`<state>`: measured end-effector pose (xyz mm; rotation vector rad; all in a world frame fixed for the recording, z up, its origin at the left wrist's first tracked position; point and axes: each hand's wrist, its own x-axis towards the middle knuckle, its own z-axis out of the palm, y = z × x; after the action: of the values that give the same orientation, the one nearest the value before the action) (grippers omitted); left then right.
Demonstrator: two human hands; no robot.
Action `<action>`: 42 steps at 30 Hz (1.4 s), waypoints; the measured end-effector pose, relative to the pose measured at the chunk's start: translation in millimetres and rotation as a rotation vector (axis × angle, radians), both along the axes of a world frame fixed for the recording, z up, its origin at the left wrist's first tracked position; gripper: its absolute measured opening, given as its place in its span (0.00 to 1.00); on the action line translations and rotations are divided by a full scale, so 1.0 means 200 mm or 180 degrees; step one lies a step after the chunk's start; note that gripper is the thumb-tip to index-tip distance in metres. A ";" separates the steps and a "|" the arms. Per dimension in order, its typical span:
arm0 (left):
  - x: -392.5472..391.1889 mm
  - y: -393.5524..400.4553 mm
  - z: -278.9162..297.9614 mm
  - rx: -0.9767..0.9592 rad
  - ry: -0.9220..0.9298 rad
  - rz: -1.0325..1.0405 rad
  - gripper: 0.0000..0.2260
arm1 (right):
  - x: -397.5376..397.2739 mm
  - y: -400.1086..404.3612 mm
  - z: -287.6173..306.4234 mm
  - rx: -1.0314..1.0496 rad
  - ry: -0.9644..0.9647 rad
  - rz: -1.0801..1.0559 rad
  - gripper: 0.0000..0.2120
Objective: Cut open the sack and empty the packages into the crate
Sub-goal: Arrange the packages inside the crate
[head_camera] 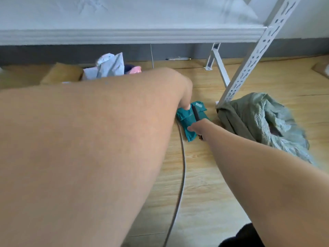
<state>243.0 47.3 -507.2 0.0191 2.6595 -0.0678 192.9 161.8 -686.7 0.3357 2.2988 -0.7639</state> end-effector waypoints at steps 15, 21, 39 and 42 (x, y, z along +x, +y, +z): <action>0.03 0.19 -0.69 0.0310 -0.0312 0.1442 0.14 | -0.20 0.09 -0.62 -0.0962 -0.0815 -0.0336 0.23; 0.09 0.13 -0.71 0.0387 -0.0439 0.1584 0.14 | -0.21 0.08 -0.69 -0.1137 -0.0611 -0.0817 0.15; -0.20 0.00 -0.09 0.0714 0.1936 0.2081 0.32 | -0.31 -0.07 0.57 -0.2206 0.2686 0.0103 0.06; -0.22 -0.12 0.15 0.0998 0.2016 0.1812 0.30 | -0.27 -0.06 0.83 -0.2338 0.2719 0.0385 0.06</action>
<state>198.8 24.2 -476.8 -0.7673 3.1444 0.6220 139.5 149.6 -520.5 -0.5659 2.4910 -1.8565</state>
